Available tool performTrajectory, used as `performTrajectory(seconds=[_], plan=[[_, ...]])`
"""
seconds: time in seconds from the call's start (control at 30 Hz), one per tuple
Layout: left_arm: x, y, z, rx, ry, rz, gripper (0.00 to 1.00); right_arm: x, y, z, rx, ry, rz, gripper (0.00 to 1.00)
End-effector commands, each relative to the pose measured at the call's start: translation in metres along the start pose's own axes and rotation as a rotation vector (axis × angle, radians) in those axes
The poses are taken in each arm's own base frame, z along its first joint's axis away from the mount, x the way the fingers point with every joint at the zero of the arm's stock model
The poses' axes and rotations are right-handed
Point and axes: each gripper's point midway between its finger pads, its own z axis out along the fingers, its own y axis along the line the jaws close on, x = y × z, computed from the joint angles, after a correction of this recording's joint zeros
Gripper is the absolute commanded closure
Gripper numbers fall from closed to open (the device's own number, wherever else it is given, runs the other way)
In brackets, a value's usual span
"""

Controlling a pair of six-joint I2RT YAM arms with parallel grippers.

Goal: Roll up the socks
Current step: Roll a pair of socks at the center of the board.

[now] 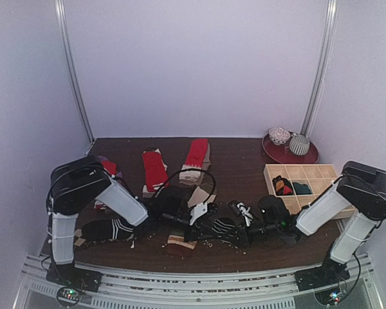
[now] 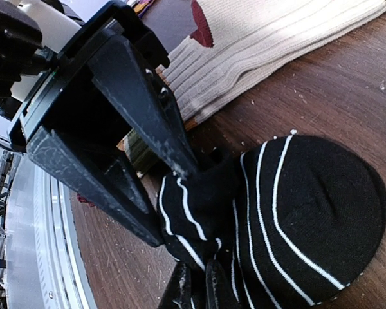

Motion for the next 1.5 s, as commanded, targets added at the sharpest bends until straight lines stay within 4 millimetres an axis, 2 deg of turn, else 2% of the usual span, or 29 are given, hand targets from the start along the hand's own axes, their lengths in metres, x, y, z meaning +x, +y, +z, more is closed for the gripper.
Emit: performTrajectory(seconds=[0.0,0.03,0.1,0.27,0.33,0.4,0.5,0.6,0.67,0.77,0.9,1.0,1.13,1.33,1.47], plan=[[0.005,-0.017,0.013,0.086,0.013,0.002,0.77,0.086,-0.03,-0.01,0.119,0.298,0.146,0.95],[0.008,-0.017,0.014,0.085,0.024,-0.002,0.8,0.084,-0.029,-0.01,0.115,0.296,0.14,0.95],[0.015,-0.014,0.018,0.072,0.058,-0.024,1.0,0.077,-0.023,-0.01,0.093,0.278,0.125,0.95],[0.049,0.006,0.021,-0.038,0.225,-0.181,1.0,0.052,-0.011,-0.015,0.082,0.231,0.061,0.93],[0.071,0.012,0.017,-0.089,0.328,-0.273,1.0,0.039,-0.01,-0.022,0.12,0.2,0.018,0.86],[0.09,0.015,0.007,-0.129,0.407,-0.385,1.0,0.019,-0.011,-0.033,0.176,0.133,-0.038,0.79],[0.111,0.007,-0.008,-0.109,0.445,-0.564,1.0,-0.013,-0.012,-0.059,0.28,-0.038,-0.147,0.75],[0.126,0.005,-0.019,-0.128,0.502,-0.641,1.0,-0.032,0.004,-0.078,0.31,-0.201,-0.287,0.69],[0.131,0.003,-0.022,-0.116,0.523,-0.684,1.0,-0.036,0.013,-0.086,0.311,-0.29,-0.361,0.67],[0.131,-0.001,-0.02,-0.087,0.538,-0.714,1.0,-0.026,0.018,-0.085,0.322,-0.326,-0.451,0.64],[0.131,0.003,-0.017,-0.088,0.561,-0.706,1.0,-0.016,0.02,-0.071,0.346,-0.281,-0.558,0.61],[0.131,0.008,-0.015,-0.095,0.575,-0.693,1.0,-0.023,0.033,-0.06,0.322,-0.273,-0.608,0.53],[0.13,0.011,-0.013,-0.099,0.578,-0.682,1.0,-0.028,0.049,-0.053,0.281,-0.301,-0.648,0.51],[0.131,0.011,-0.011,-0.092,0.582,-0.674,1.0,-0.02,0.037,-0.026,0.319,-0.198,-0.664,0.49],[0.131,0.012,-0.011,-0.091,0.582,-0.668,1.0,-0.017,0.02,-0.019,0.389,-0.17,-0.65,0.5]])
